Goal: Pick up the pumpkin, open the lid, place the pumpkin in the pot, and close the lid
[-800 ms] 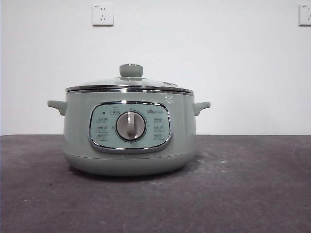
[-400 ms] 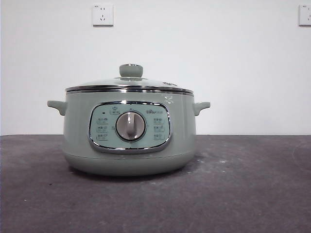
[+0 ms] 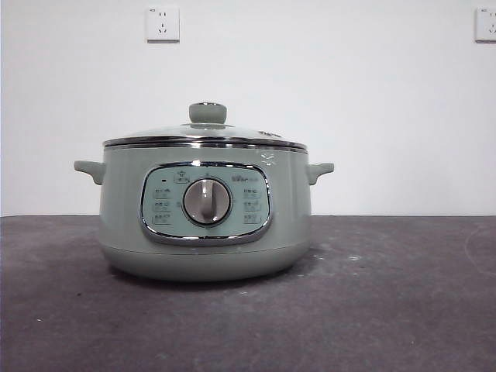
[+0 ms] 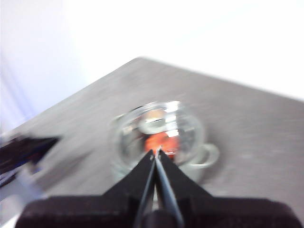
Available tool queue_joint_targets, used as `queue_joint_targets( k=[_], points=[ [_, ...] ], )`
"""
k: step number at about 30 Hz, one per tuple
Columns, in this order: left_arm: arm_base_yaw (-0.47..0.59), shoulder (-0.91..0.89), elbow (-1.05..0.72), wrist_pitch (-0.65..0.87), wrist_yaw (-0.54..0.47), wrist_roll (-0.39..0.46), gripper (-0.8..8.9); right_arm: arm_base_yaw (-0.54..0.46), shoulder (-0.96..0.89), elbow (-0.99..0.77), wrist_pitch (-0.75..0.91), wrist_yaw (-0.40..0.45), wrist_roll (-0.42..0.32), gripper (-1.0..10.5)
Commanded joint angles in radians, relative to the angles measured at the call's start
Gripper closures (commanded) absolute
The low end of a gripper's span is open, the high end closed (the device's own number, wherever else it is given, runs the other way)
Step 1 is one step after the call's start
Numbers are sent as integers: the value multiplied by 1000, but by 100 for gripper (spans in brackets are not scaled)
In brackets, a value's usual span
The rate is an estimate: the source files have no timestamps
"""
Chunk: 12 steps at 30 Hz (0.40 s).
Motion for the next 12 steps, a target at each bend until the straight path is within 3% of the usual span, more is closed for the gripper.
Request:
queue_joint_targets(
  k=[1,12],
  points=[
    [3,-3,-15,-3,-2,-6,817,-85,-91,-138,108,27,-21,946],
    [3,-3,-15,-2,-2,-6,817,-176,-468,-845,734,55,-19,946]
  ],
)
